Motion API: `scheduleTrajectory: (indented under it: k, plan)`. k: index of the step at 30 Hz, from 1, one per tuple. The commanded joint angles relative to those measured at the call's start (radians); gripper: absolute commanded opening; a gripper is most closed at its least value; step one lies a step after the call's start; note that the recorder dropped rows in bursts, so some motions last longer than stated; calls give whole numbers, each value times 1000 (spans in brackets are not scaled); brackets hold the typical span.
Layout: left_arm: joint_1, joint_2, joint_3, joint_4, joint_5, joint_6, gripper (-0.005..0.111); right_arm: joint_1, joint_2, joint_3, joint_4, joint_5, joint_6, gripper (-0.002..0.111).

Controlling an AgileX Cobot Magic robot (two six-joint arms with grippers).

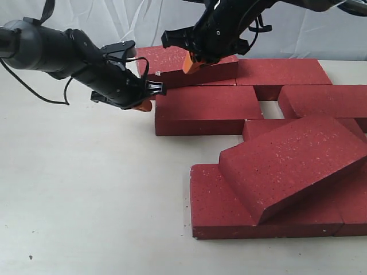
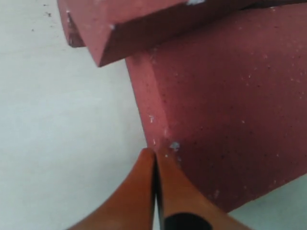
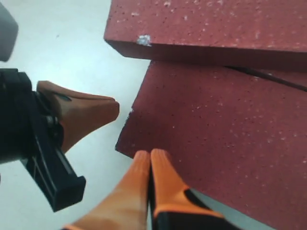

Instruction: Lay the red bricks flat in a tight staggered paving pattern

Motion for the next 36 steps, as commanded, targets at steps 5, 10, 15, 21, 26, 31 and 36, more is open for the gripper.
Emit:
scheduleTrajectory:
  k: [5,10,15,21,26,31,36]
  plan:
    - [-20,-9,-2,93,-81,-60,0,-24,-23,-6,-34,59,-3,-1]
    - [-20,-5,-2,226,-97,-152,0,-24,-23,-6,-30,64,-3,-1]
    - [-20,33,-23,196,-80,-159,0,-24,-23,-6,-28,75,-3,-1]
    - [-42,91,-86,176,-35,-159,0,-24,-23,-6,-28,79,-3,-1]
    - [-80,120,-115,170,-37,-159,0,-24,-23,-6,-31,79,-3,-1]
    - [-97,131,-136,157,-41,-159,0,-24,-23,-6,-31,74,-3,-1]
    - [-115,144,-141,129,-48,-159,0,-24,-23,-6,-31,71,-3,-1]
